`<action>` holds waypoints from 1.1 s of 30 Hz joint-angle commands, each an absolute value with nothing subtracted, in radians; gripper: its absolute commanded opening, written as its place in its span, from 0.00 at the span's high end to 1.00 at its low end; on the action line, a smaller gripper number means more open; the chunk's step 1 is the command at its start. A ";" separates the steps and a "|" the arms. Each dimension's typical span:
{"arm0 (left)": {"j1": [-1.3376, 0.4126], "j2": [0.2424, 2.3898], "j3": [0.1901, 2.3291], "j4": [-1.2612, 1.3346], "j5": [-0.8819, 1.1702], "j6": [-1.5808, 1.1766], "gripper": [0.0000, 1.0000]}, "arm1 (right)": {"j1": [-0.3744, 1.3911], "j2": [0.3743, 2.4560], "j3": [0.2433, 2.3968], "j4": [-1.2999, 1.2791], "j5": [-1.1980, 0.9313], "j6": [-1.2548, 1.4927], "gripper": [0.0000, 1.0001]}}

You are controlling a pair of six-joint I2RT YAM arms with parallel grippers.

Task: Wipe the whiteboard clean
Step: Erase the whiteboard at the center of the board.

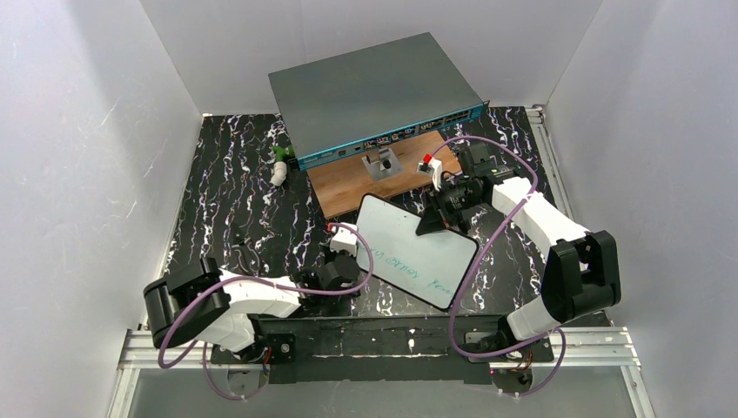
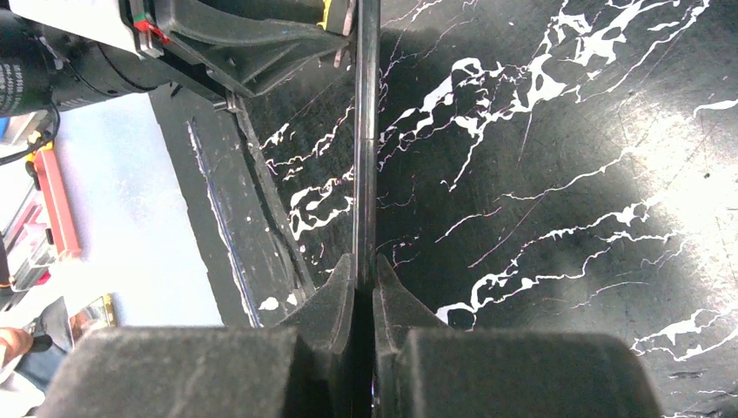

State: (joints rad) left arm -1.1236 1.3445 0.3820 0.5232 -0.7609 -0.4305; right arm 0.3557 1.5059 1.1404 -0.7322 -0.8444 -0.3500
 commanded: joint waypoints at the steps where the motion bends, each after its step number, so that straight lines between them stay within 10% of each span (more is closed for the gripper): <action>1: -1.129 1.415 0.414 0.553 -0.627 -0.443 1.00 | 0.366 1.506 1.152 -0.728 -0.865 -0.371 0.99; 33: -1.080 1.459 0.490 0.582 -0.501 -0.377 1.00 | 0.367 1.514 1.152 -0.735 -0.880 -0.376 0.99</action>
